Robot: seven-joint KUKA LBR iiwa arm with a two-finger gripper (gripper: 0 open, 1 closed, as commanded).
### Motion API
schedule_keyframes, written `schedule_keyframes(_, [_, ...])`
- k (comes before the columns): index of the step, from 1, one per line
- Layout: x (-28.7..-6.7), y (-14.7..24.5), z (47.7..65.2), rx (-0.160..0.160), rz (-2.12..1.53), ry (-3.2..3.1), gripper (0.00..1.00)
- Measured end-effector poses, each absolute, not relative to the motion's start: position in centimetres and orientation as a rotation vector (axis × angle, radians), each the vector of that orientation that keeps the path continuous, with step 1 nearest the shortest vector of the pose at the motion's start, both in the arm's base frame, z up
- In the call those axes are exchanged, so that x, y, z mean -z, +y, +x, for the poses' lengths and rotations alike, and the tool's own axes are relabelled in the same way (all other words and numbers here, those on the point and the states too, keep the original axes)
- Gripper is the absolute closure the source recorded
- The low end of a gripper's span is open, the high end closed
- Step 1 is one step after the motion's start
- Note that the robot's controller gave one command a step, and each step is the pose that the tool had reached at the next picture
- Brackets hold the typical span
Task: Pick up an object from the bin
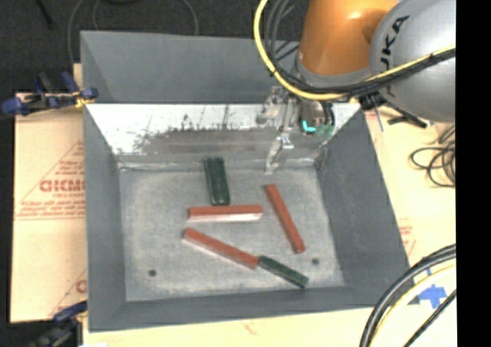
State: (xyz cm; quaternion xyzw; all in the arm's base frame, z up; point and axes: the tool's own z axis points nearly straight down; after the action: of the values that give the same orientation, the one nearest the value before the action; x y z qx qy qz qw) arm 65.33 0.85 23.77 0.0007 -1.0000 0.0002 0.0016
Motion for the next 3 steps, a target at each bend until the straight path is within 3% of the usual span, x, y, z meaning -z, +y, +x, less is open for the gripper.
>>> schedule_keyframes(1, [-24.3, 0.8, 65.5, 0.000, 0.002, -3.147, 0.00])
schedule_keyframes(2, [-18.2, 1.2, 62.0, -0.003, 0.032, -3.150, 0.00])
schedule_keyframes(3, [-12.3, 5.4, 59.6, 0.002, -0.192, -3.141, 0.00])
